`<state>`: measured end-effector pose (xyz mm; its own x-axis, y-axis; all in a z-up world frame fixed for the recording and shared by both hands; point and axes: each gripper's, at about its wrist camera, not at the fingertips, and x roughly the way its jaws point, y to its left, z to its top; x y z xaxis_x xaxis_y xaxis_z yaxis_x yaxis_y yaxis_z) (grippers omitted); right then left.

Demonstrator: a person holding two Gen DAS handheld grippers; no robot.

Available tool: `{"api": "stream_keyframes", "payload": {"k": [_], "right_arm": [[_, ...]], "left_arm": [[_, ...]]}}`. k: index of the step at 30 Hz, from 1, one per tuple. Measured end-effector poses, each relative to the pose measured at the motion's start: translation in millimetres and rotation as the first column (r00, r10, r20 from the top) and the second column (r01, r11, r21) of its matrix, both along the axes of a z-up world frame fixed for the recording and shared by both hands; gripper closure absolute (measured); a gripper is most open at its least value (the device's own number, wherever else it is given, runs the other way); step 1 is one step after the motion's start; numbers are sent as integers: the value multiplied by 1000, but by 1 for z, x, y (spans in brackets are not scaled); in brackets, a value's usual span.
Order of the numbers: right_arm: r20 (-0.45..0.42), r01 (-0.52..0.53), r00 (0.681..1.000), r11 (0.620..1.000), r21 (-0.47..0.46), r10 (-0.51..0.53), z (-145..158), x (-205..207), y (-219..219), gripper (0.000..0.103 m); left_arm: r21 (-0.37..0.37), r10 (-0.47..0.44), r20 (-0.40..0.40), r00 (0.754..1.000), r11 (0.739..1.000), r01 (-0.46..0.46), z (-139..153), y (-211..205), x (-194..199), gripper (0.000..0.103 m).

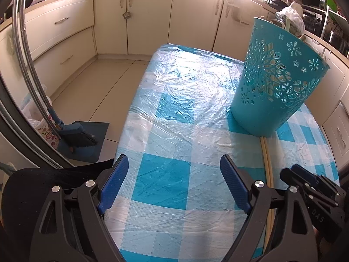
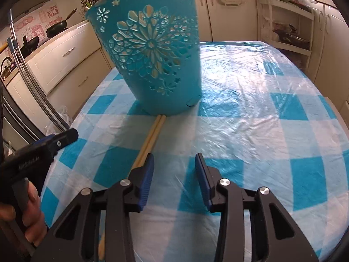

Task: Organize utensils
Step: 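Bring both tools back down beside the last loose chopsticks, then close the left tool on a loose chopstick while the right tool closes on another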

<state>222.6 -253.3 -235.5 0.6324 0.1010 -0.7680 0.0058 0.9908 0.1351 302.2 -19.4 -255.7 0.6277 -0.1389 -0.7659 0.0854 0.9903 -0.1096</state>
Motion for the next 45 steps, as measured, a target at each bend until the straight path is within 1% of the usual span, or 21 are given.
{"api": "stream_keyframes", "payload": {"k": [3,6,14,16,18,22,23,25,28,30,31,33,36,38,40,42,43,44,45], "right_arm": [[-19,-8,1000,1000,-5,8,0,8,6,64],[-34,-4,999,999,-47,2,0,13,11,68],[-45,-23,999,997,-76,19,-1,15,21,68],[-43,-25,999,994,-103,21,-2,15,25,69],[-48,-38,998,991,-127,32,-3,14,24,74],[-53,-112,993,976,-186,104,-3,10,23,83],[-56,-126,991,974,-187,117,-3,9,22,86],[-64,-176,984,966,-188,167,-2,7,16,88],[-70,-249,968,947,-205,239,-2,2,7,90],[-75,-274,962,936,-221,263,-1,2,1,90],[-80,-278,960,934,-225,267,-1,4,-3,90],[-88,-260,965,941,-216,246,1,9,-11,90],[-91,-210,976,963,-167,197,2,15,-26,90],[-90,-198,978,968,-153,186,3,13,-27,90],[-95,-198,978,969,-148,185,4,13,-29,90],[-98,-200,977,968,-149,187,4,13,-29,90],[-100,-201,977,968,-148,188,4,13,-30,90],[-102,-199,977,970,-143,186,4,13,-31,90],[-103,-195,978,971,-135,182,5,14,-33,90]], "left_arm": [[-5,-2,-4,1000,1000,2,-1,0,0,21],[-13,-1,-8,1000,1000,1,-1,1,1,21],[-25,-1,-8,1000,1000,1,-1,2,0,21],[-26,-1,-7,1000,1000,0,-1,3,0,21],[-29,1,-9,1000,1000,-1,-1,3,0,21],[-30,-9,-7,1000,1000,8,-1,2,0,21],[-32,-18,-7,1000,999,18,-1,1,-1,21],[-40,-55,-4,998,998,55,0,-6,-3,21],[-55,-143,-7,990,988,143,2,-23,-6,21],[-56,-196,-13,980,979,195,3,-38,-5,21],[-53,-212,-17,977,976,211,3,-44,-4,21],[-39,-246,-31,969,969,244,1,-59,0,21],[-28,-273,-61,960,962,272,-4,-78,6,21],[-18,-284,-72,956,959,284,-8,-86,8,21],[1,-293,-82,952,956,294,-11,-95,10,24],[13,-300,-99,949,953,303,-16,-103,14,31],[23,-299,-99,949,953,303,-17,-104,14,32],[42,-298,-91,950,952,303,-17,-107,15,38],[61,-302,-84,950,950,307,-17,-111,15,48]]}}
